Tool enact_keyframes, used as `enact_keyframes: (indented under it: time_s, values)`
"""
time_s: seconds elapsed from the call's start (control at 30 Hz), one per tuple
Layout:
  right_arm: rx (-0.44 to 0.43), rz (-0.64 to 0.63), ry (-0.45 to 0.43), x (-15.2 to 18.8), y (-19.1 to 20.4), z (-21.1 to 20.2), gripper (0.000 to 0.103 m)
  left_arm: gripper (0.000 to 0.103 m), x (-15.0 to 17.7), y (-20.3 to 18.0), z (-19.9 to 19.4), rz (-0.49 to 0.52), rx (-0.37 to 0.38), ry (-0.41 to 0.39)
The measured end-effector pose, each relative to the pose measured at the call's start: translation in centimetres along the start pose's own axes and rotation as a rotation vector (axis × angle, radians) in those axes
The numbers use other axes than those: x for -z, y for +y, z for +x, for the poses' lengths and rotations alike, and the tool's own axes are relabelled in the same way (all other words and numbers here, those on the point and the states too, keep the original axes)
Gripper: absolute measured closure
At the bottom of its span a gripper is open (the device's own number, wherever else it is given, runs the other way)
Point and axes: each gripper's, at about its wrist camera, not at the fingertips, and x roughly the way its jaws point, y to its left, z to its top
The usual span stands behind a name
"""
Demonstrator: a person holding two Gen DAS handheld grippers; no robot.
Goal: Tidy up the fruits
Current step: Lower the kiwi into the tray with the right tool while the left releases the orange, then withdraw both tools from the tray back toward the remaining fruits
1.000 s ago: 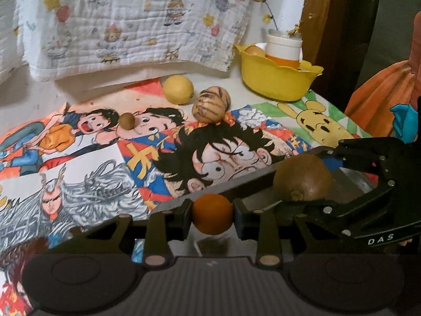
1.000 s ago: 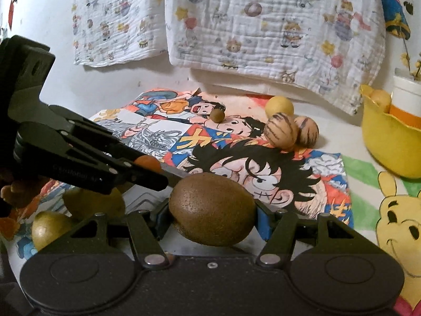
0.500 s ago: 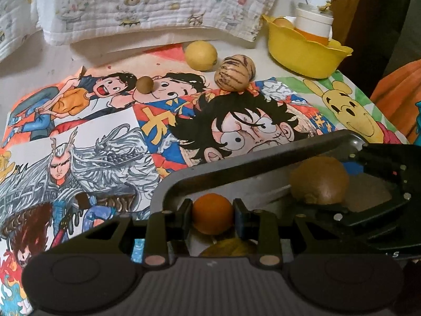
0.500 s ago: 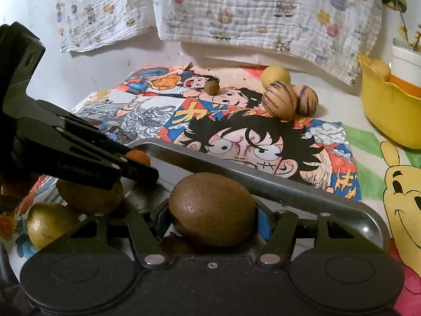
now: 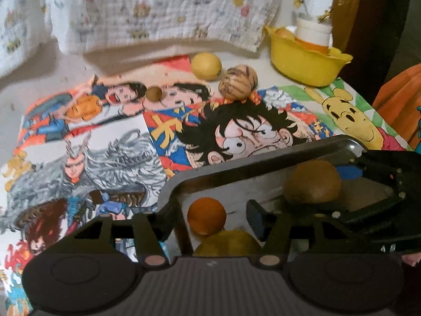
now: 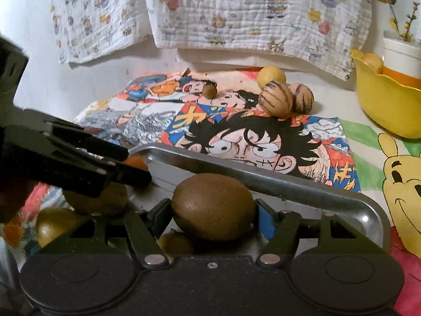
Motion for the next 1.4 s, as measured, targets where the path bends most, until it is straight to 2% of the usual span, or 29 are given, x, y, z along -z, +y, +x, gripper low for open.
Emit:
enact_keyframes:
  time_s: [0.13,0.27,0.33,0.4,0.5,0.7,0.87,1.1,1.27,1.4]
  values:
    - [0.005,0.004,-0.019,0.4,0.3,-0.8,0.027,0.031,0.8,-0.4,-1.4,0.001,-0.011,-0.044]
    - [0.019,0.006,-0.06,1.0,0.8,-2.3,0.02,0.012,2.0,-0.3,-3.4,-0.026,-0.03,-0.105]
    - [0.027,0.008,-0.091,1.4,1.2,-3.4,0.016,0.007,2.6,-0.1,-4.4,-0.045,-0.034,-0.121]
    - [0.028,0.012,-0.12,1.7,1.6,-4.4,0.007,0.004,3.4,0.0,-5.5,-0.084,-0.018,-0.136]
    - [0.042,-0.003,-0.161,2.4,2.6,-5.9,0.004,0.001,4.6,0.1,-7.0,-0.134,-0.007,-0.181]
    - [0.067,-0.027,-0.202,3.8,4.2,-8.2,0.001,0.001,6.8,-0.1,-9.3,-0.187,-0.03,-0.237]
    - [0.091,-0.014,-0.218,5.8,5.3,-10.0,0.001,0.001,9.4,-1.6,-11.0,-0.12,-0.102,-0.276]
    - [0.135,0.069,-0.226,8.9,5.3,-12.5,0.001,0.001,12.8,-4.3,-12.3,-0.07,-0.116,-0.282]
    - [0.232,0.045,-0.224,10.4,4.9,-14.1,0.001,0.001,13.7,-5.8,-12.5,-0.018,-0.179,-0.256]
    - [0.355,0.045,-0.201,11.2,4.2,-14.5,0.001,0.001,13.9,-6.3,-13.0,-0.014,-0.212,-0.253]
